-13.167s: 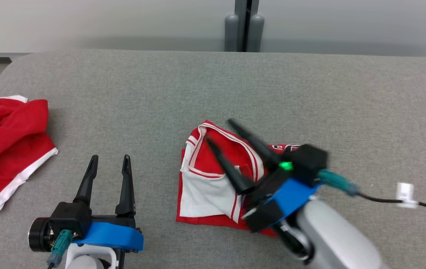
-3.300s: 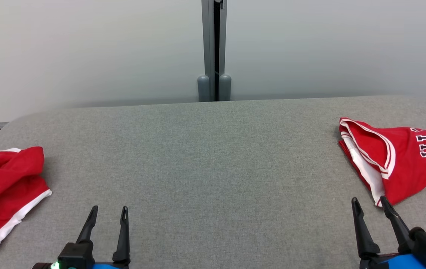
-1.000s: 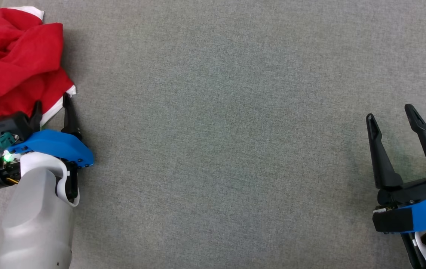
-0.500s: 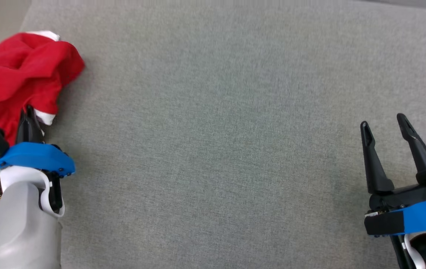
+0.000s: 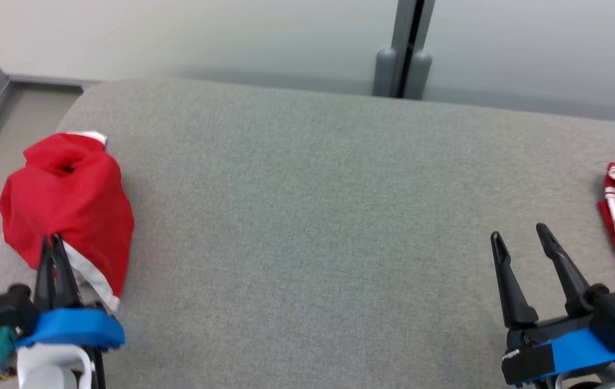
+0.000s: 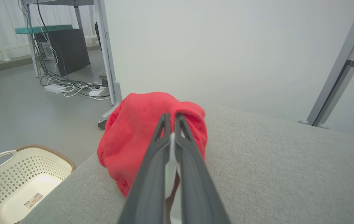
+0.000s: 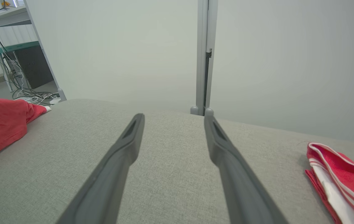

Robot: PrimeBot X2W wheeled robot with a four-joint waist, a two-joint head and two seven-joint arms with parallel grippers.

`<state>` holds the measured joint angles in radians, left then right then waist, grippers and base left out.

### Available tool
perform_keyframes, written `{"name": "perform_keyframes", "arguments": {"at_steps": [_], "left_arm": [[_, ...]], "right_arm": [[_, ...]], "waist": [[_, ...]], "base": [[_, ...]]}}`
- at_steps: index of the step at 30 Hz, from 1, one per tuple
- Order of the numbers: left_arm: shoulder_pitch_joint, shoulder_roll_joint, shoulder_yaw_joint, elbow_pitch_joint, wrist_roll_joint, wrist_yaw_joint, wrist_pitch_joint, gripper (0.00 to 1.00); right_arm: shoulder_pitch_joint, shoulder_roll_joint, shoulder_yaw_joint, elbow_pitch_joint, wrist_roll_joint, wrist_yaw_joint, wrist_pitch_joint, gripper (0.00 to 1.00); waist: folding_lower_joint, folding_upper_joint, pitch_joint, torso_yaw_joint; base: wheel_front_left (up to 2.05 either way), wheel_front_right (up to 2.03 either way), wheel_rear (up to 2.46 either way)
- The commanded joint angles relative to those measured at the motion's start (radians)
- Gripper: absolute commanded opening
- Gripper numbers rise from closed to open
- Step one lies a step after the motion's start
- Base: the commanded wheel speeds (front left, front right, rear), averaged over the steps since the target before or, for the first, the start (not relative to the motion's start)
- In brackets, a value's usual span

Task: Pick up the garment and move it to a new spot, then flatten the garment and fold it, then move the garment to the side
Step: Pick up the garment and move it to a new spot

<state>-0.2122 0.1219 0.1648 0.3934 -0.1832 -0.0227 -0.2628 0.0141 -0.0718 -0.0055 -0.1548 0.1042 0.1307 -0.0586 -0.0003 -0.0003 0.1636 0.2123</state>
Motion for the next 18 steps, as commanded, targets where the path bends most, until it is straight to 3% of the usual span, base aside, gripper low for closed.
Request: {"name": "perform_keyframes", "arguments": {"at_steps": [1, 10, 18], "left_arm": [[0.038, -0.006, -0.008, -0.031, 0.009, 0.005, -0.002, 0.00], [0.174, -0.051, -0.138, -0.232, 0.024, -0.013, 0.054, 0.00], [0.083, -0.065, -0.318, -0.256, 0.012, -0.062, 0.092, 0.00]], "right_arm": [[0.021, 0.004, 0.000, 0.004, 0.004, 0.000, -0.006, 1.00], [0.049, 0.016, 0.007, -0.009, 0.014, 0.000, 0.002, 1.00], [0.010, 0.019, 0.024, 0.002, 0.036, 0.000, -0.016, 1.00]], "waist": [[0.0003, 0.0003, -0.058, -0.050], [0.0003, 0.0003, -0.081, -0.148], [0.0003, 0.0003, 0.004, -0.309]], "base": [[0.00, 0.00, 0.00], [0.00, 0.00, 0.00], [0.00, 0.00, 0.00]]}}
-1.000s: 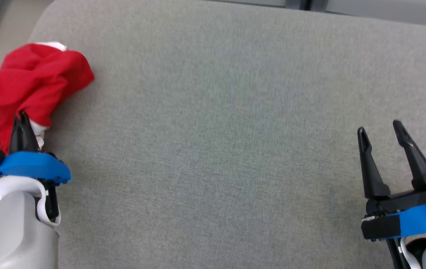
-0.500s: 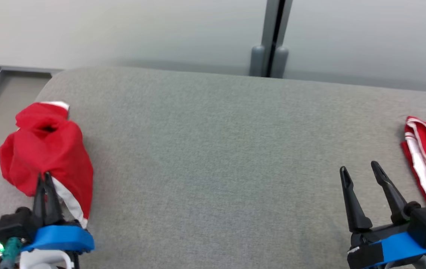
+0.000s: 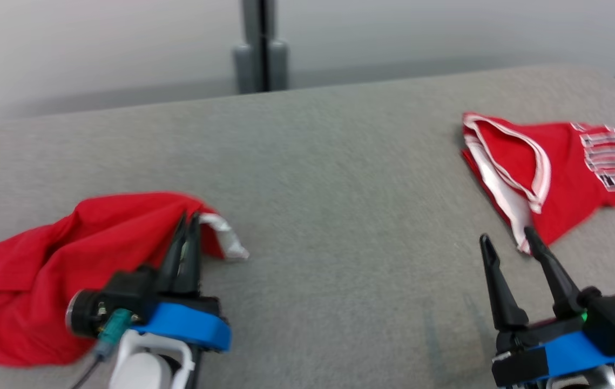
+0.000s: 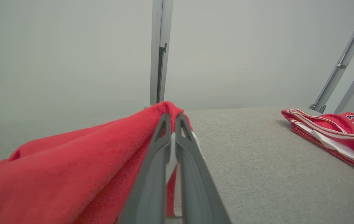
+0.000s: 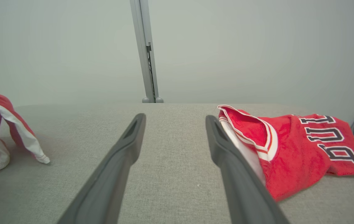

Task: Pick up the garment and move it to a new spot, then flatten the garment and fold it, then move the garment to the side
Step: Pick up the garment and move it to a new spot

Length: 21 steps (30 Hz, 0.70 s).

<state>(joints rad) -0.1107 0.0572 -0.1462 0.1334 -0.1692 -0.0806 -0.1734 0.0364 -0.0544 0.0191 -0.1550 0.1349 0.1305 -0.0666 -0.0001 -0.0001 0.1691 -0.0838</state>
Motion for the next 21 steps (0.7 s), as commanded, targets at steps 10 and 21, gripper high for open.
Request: {"name": "perform_keyframes", "arguments": {"at_steps": [10, 21], "left_arm": [[-0.211, -0.005, -0.260, 0.047, -0.026, -0.034, 0.011, 0.00], [-0.295, -0.006, -0.375, 0.101, -0.043, -0.034, -0.010, 0.97]], "right_arm": [[-0.075, 0.003, 0.022, 0.068, 0.065, 0.000, -0.085, 1.00], [-0.131, 0.003, 0.035, 0.148, 0.095, 0.000, -0.157, 1.00]], "waist": [[0.0001, 0.0001, 0.148, -0.187], [0.0001, 0.0001, 0.207, -0.212]], "base": [[0.00, 0.00, 0.00], [0.00, 0.00, 0.00]]}}
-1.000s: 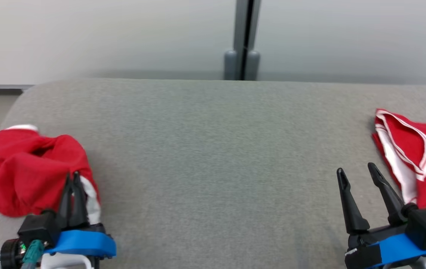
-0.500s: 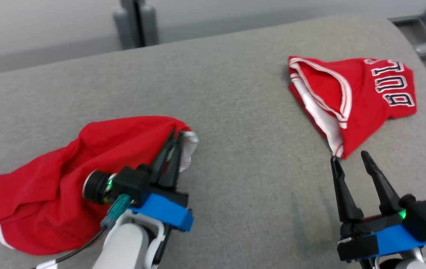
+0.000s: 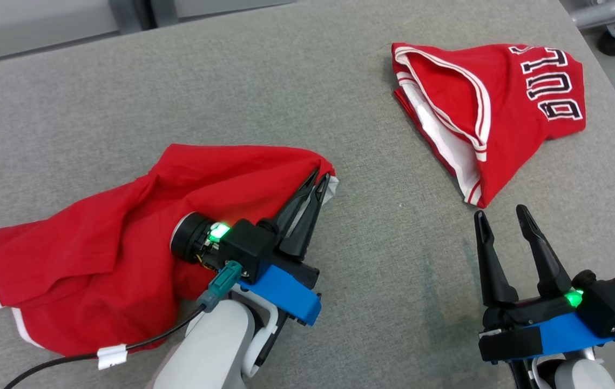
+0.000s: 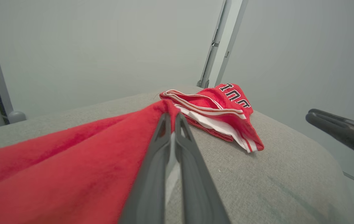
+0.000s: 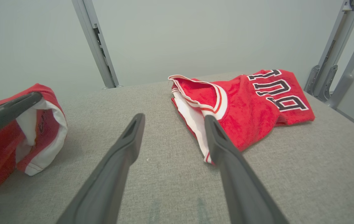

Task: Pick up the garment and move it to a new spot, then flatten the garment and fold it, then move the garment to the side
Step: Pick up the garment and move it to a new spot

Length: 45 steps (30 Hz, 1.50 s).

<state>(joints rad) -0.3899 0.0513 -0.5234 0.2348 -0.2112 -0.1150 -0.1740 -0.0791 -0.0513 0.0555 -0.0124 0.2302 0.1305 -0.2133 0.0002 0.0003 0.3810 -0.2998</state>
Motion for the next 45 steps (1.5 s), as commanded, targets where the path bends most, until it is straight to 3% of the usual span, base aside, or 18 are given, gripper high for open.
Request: {"name": "perform_keyframes", "arguments": {"at_steps": [1, 7, 14, 24, 32, 45], "left_arm": [[-0.016, 0.000, -0.003, 0.003, 0.000, 0.001, -0.017, 1.00], [0.011, 0.002, -0.010, -0.015, -0.008, 0.014, -0.054, 1.00], [0.073, 0.040, 0.058, -0.050, -0.027, 0.074, -0.072, 1.00], [0.248, 0.157, 0.227, -0.064, -0.094, 0.180, -0.074, 1.00], [0.357, 0.214, 0.251, -0.084, -0.127, 0.178, -0.027, 1.00], [0.452, 0.227, 0.234, -0.109, -0.143, 0.196, 0.008, 1.00]], "right_arm": [[-0.016, 0.000, -0.001, 0.010, -0.004, 0.001, -0.011, 1.00], [0.003, 0.000, -0.012, 0.022, -0.029, 0.000, -0.001, 1.00], [0.035, 0.000, -0.029, -0.006, -0.056, 0.000, 0.036, 1.00], [0.103, -0.001, -0.055, -0.056, -0.067, 0.000, 0.097, 1.00], [0.158, 0.000, -0.061, -0.058, -0.061, 0.001, 0.125, 1.00], [0.235, 0.000, -0.076, -0.068, -0.052, 0.001, 0.159, 1.00]], "waist": [[-0.0002, -0.0003, -0.015, 0.010], [-0.0002, -0.0003, -0.091, 0.070], [-0.0002, -0.0003, -0.158, 0.160], [-0.0002, -0.0003, -0.247, 0.282], [-0.0002, -0.0003, -0.318, 0.291], [-0.0002, -0.0003, -0.381, 0.268]], "base": [[0.00, 0.00, 0.00], [0.00, 0.00, 0.00], [0.00, 0.00, 0.00], [0.00, 0.00, 0.00], [0.00, 0.00, 0.00], [0.00, 0.00, 0.00]]}}
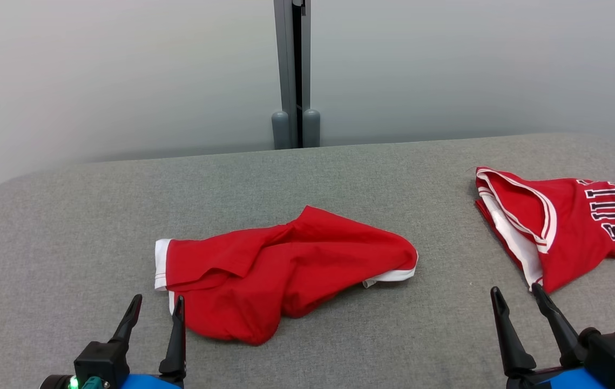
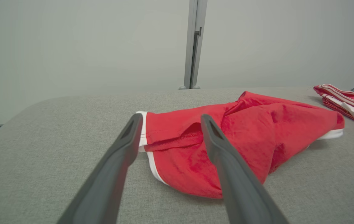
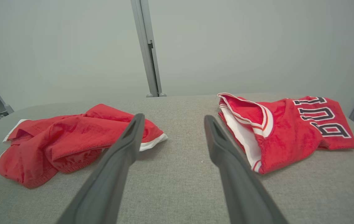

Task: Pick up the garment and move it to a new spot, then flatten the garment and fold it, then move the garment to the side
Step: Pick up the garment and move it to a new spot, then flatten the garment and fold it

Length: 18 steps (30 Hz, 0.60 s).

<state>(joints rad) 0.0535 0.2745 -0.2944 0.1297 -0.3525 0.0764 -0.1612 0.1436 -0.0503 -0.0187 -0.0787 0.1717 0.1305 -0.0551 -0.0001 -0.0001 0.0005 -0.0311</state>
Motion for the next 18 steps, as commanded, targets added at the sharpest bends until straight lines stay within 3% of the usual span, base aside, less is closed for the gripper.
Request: {"name": "perform_keyframes", "arguments": {"at_steps": [1, 18], "left_arm": [[0.011, 0.004, 0.006, -0.006, -0.003, 0.006, -0.006, 1.00], [0.016, 0.008, 0.002, -0.019, -0.010, 0.025, -0.017, 1.00]], "right_arm": [[0.013, -0.001, -0.002, -0.004, 0.007, 0.001, 0.002, 1.00], [0.010, -0.001, 0.006, -0.016, 0.005, 0.001, 0.014, 1.00]], "waist": [[0.0001, 0.0001, -0.001, 0.000], [0.0001, 0.0001, -0.005, -0.001]], "base": [[0.00, 0.00, 0.00], [0.00, 0.00, 0.00]]}}
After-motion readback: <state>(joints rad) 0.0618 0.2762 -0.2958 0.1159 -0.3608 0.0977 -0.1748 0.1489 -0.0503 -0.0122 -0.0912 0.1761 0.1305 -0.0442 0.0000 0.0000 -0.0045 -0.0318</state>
